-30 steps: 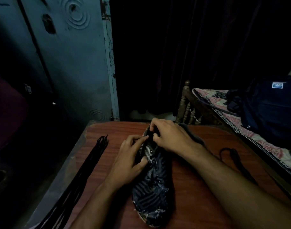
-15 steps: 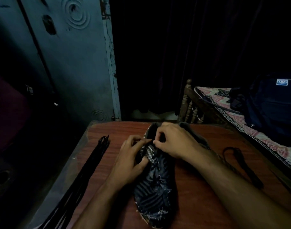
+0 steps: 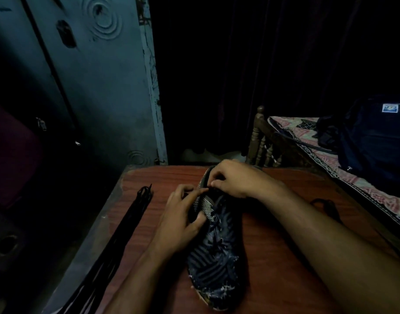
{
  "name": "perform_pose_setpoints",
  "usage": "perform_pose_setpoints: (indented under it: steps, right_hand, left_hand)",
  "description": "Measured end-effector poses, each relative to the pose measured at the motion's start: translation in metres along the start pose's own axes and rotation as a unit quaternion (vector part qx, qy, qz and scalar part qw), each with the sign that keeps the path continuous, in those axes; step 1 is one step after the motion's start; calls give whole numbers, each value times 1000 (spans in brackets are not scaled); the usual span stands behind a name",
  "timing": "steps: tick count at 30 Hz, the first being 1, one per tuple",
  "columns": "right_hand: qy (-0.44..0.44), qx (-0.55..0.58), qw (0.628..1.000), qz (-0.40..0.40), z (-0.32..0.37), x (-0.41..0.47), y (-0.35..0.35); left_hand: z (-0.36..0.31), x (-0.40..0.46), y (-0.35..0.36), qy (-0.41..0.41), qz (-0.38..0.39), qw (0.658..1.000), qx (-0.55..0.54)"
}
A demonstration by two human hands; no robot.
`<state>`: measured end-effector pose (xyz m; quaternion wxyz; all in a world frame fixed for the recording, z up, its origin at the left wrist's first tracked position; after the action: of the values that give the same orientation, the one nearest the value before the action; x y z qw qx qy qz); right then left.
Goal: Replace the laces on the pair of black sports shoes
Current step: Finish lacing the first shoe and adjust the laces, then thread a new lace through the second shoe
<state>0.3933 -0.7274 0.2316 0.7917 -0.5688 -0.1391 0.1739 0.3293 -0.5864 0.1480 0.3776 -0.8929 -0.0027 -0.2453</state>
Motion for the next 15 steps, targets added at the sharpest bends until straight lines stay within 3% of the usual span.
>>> perform_pose_setpoints:
  steps: [4, 7, 12, 15]
  right_hand:
    - [-26, 114, 983, -143, -12, -39, -21]
    - [-30, 128, 966, -221, -28, -84, -22]
    - [71, 22, 970, -233, -67, -145, -2]
    - [164, 7, 973, -162, -79, -176, 16]
  left_hand:
    - [2, 2, -4, -16, -26, 999, 21]
    - [8, 3, -7, -35, -43, 998, 7]
    - [1, -5, -16, -34, -89, 995, 0]
    - [-13, -18, -25, -70, -99, 992, 27]
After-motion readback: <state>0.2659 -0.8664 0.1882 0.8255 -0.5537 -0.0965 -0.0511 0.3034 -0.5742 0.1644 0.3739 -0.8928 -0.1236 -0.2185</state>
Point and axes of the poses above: each hand's wrist, its own x-axis towards the middle knuckle, its own y-axis out of the palm, z = x × y, the point moved 6 cm from there along x, towards the middle knuckle, and after that the axes turned 3 degrees about x, right-handed, at the moved point
